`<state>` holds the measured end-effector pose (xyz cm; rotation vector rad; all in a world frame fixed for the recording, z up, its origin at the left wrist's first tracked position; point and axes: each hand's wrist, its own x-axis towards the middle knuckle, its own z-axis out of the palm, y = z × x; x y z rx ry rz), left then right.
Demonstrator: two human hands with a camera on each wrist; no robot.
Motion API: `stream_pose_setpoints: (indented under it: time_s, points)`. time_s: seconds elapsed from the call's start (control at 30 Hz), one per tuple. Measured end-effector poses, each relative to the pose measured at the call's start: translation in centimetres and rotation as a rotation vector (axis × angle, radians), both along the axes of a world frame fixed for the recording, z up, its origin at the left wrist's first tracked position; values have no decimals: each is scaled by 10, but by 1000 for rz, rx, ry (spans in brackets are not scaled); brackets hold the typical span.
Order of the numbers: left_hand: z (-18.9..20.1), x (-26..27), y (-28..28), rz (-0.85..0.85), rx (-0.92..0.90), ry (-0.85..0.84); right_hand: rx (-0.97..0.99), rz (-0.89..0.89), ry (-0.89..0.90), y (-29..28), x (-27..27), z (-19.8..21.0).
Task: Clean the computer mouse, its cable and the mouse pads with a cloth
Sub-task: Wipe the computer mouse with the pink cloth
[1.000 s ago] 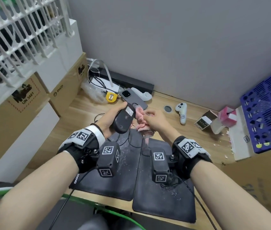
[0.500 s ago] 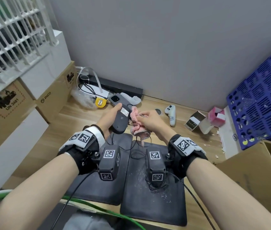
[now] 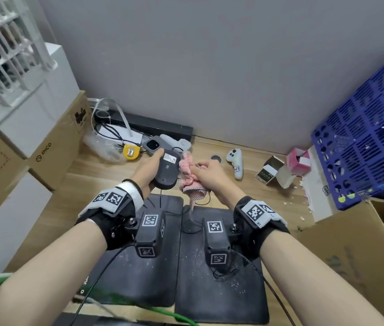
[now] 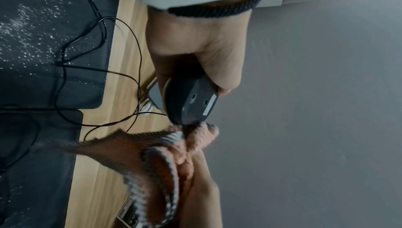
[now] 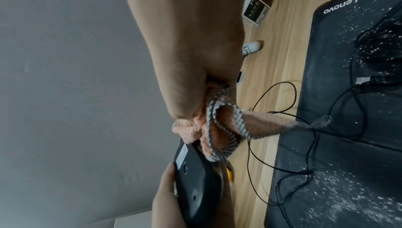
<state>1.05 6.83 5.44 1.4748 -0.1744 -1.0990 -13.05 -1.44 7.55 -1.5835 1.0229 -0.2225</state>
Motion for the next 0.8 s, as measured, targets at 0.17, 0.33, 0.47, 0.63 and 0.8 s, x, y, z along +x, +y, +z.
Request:
stream_pose_setpoints:
  time_s: [0.17,0.33,0.47,0.63,0.8]
  points:
    - [-7,5,-2,-103,6,41,21,-143,-92,-9,31,-3]
    - [-15,29,-7,44,-45,172,68,-33,-105,12,56,-19]
    - [-20,47,-5,151,-60,285,18,306,-28,18,48,-16]
    - [-17,44,-2,125,-143,394,-100,507,149,6,31,-21]
    - [-9,33,8,126,-244,433,-97,156,-34,-15,29,2]
